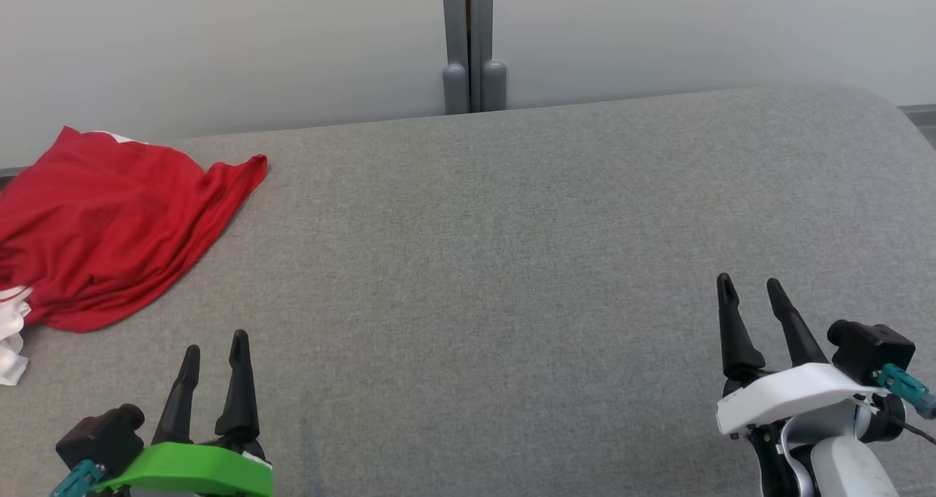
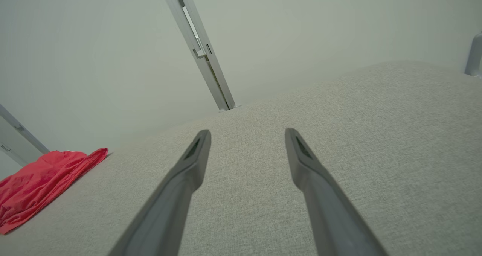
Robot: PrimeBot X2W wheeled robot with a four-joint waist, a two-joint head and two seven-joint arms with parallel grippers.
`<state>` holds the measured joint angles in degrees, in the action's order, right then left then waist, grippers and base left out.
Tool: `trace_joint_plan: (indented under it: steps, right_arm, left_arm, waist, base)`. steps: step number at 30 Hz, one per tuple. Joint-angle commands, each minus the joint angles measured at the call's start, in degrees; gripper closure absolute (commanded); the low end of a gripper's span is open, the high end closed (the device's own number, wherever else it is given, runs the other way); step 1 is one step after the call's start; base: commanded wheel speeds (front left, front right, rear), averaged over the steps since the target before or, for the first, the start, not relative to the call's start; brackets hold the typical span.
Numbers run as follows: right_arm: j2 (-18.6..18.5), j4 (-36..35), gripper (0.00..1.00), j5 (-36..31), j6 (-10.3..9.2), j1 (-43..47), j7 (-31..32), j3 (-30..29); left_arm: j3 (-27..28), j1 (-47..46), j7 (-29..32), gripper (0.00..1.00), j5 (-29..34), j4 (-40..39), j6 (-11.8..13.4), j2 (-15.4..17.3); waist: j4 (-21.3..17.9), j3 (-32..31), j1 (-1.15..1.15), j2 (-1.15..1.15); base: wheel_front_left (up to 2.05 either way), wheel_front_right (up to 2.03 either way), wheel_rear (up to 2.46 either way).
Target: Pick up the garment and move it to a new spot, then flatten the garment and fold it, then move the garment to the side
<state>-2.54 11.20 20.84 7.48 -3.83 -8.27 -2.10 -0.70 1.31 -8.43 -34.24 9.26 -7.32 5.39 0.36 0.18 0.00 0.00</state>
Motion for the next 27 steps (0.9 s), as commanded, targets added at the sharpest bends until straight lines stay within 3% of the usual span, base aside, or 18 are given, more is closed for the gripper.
trace_joint_plan:
  steps: [1, 27]
  right_arm:
    - [-0.34, -0.24, 0.00, -1.80, 0.01, -0.67, -0.74, -0.16]
    - [-0.41, 0.72, 0.00, -14.84, 0.02, -0.13, -4.23, -0.81]
  left_arm:
    - [-0.14, 0.28, -0.53, 0.00, 1.96, -0.74, -0.19, 0.71]
    - [-1.49, 2.25, -3.99, 0.00, 13.95, 0.16, -0.20, 1.67]
  waist:
    - [-0.03, -0.01, 0.00, 0.00]
    - [-0.25, -0.05, 0.00, 0.00]
  base:
    - [0.00, 0.00, 0.00]
    - [0.00, 0.00, 0.00]
